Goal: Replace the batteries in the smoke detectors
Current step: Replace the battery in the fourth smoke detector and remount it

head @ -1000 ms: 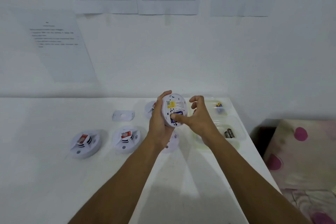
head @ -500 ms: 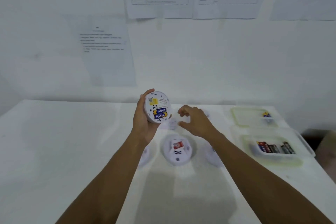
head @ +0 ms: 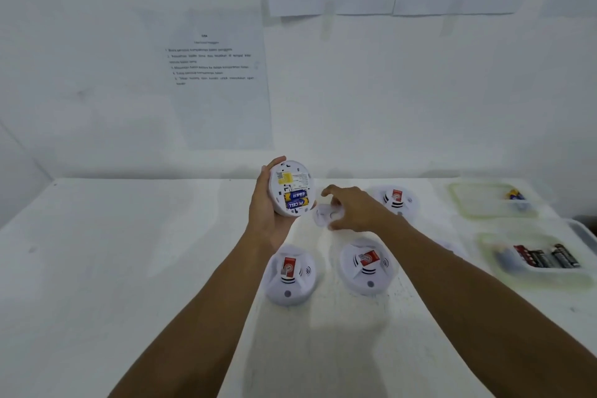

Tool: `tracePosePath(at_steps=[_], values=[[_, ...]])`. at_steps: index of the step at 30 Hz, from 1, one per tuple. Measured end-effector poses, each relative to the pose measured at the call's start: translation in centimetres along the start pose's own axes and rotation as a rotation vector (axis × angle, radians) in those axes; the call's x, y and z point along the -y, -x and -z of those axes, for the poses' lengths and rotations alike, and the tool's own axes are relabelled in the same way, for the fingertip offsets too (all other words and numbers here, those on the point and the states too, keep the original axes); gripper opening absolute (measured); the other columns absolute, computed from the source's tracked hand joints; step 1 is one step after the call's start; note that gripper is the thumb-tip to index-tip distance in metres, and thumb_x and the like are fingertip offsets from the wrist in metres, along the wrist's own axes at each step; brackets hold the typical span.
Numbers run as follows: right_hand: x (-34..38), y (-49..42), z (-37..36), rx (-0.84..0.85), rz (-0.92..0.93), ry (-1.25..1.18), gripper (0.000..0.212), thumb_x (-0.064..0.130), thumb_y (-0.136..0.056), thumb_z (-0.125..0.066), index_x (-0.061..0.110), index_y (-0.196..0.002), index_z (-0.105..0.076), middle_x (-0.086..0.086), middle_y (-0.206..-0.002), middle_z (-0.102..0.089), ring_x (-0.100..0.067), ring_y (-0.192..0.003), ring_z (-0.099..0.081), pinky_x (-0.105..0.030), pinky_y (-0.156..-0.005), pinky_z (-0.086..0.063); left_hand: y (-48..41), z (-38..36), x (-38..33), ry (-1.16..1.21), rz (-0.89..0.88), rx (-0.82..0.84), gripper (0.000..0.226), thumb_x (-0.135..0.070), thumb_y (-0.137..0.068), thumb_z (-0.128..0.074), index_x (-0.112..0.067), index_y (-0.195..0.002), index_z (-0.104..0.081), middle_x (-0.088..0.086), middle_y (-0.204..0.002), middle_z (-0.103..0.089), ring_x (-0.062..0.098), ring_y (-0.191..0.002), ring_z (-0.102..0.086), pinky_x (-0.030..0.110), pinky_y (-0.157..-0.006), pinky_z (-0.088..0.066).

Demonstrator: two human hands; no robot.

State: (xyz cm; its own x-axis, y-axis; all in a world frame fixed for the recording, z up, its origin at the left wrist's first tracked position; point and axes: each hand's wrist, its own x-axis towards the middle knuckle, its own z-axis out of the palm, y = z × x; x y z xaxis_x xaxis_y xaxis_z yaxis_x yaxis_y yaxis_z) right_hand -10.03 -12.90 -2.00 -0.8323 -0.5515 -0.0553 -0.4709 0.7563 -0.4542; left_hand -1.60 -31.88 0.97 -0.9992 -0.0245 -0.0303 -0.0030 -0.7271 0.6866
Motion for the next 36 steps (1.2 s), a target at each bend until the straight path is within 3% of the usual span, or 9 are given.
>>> tracePosePath(at_steps=[3,7,9,13,19,23,28,31,36], values=[[0.3,1.0,0.9,-0.143,-0.078,-0.126,0.064,0.033,-0.073,-0.08,0.027,-0.13,-0.049,0.003,-0.106,-0.067,-0.017,-0.09,-0.064,-0.03,-0.075,-0.053,-0.3,-0.2,0.2,0.02,-0.001,-0.015,0.038,-0.046,-0.093,-0.045,-0.025,-0.121,-0.059,0.009,-0.127,-0.061,0.034,-0.12,-0.055,0.063,-0.103,-0.038],[0.3,3.4,3.1,-0.313,-0.318,-1.049,0.034,0.02,-0.092,-0.062,0.023,-0.125,-0.053,-0.013,-0.107,-0.07,-0.034,-0.091,-0.071,-0.048,-0.08,-0.057,-0.8,-0.3,1.3,0.049,-0.005,-0.057,0.038,-0.045,-0.102,-0.034,-0.025,-0.124,-0.058,0.012,-0.136,-0.057,0.037,-0.126,-0.052,0.063,-0.101,-0.041],[0.3,4.5,3.8,-0.295,-0.329,-1.246,0.031,0.015,-0.094,-0.059,0.018,-0.124,-0.054,-0.019,-0.112,-0.069,-0.038,-0.092,-0.071,-0.053,-0.083,-0.056,-1.0,-0.7,2.2,0.062,0.01,-0.076,0.039,-0.046,-0.102,-0.035,-0.025,-0.125,-0.058,0.012,-0.138,-0.057,0.037,-0.128,-0.051,0.062,-0.101,-0.041],[1.0,5.8,4.2,-0.38,-0.224,-1.071,0.035,0.01,-0.088,-0.068,0.024,-0.119,-0.058,-0.012,-0.113,-0.068,-0.036,-0.094,-0.07,-0.055,-0.084,-0.057,-1.1,-2.4,4.4,0.077,0.055,-0.071,0.041,-0.047,-0.1,-0.04,-0.024,-0.13,-0.057,0.013,-0.137,-0.058,0.037,-0.125,-0.054,0.06,-0.1,-0.044],[3.6,7.0,5.2,-0.394,-0.075,-0.703,0.04,0.017,-0.089,-0.067,0.025,-0.124,-0.049,0.004,-0.111,-0.059,-0.019,-0.102,-0.058,-0.03,-0.079,-0.056,-0.8,-5.8,6.9,0.152,0.134,-0.013,0.037,-0.046,-0.094,-0.051,-0.024,-0.122,-0.059,0.013,-0.127,-0.061,0.032,-0.11,-0.06,0.048,-0.096,-0.048],[3.9,6.9,4.7,-0.557,-0.115,-0.406,0.062,0.033,-0.081,-0.074,0.024,-0.133,-0.04,-0.001,-0.117,-0.05,-0.02,-0.109,-0.047,-0.035,-0.089,-0.044,-0.5,-6.6,7.2,0.115,0.13,0.002,0.043,-0.05,-0.088,-0.055,-0.026,-0.124,-0.059,0.012,-0.124,-0.064,0.031,-0.107,-0.062,0.048,-0.095,-0.048],[3.8,7.9,4.2,-0.616,0.009,-0.307,0.035,0.038,-0.084,-0.069,0.023,-0.115,-0.064,0.003,-0.119,-0.058,-0.013,-0.107,-0.056,-0.033,-0.092,-0.05,-0.2,-7.2,7.2,0.079,0.099,-0.009,0.035,-0.045,-0.1,-0.041,-0.025,-0.119,-0.061,0.008,-0.113,-0.067,0.025,-0.1,-0.066,0.04,-0.084,-0.054],[3.9,8.2,3.6,-0.606,0.023,-0.223,0.044,0.046,-0.082,-0.069,0.024,-0.121,-0.065,0.003,-0.123,-0.061,-0.012,-0.111,-0.055,-0.025,-0.095,-0.045,-0.2,-7.4,7.3,0.066,0.089,-0.026,0.038,-0.045,-0.101,-0.037,-0.024,-0.123,-0.059,0.009,-0.118,-0.065,0.027,-0.108,-0.061,0.038,-0.085,-0.056],[3.9,8.2,3.5,-0.629,-0.016,-0.231,0.043,0.045,-0.084,-0.069,0.026,-0.122,-0.066,0.004,-0.123,-0.062,-0.012,-0.11,-0.057,-0.026,-0.095,-0.049,0.0,-7.7,7.2,0.039,0.069,-0.036,0.038,-0.044,-0.094,-0.046,-0.024,-0.124,-0.059,0.01,-0.12,-0.064,0.027,-0.106,-0.063,0.04,-0.088,-0.054]])
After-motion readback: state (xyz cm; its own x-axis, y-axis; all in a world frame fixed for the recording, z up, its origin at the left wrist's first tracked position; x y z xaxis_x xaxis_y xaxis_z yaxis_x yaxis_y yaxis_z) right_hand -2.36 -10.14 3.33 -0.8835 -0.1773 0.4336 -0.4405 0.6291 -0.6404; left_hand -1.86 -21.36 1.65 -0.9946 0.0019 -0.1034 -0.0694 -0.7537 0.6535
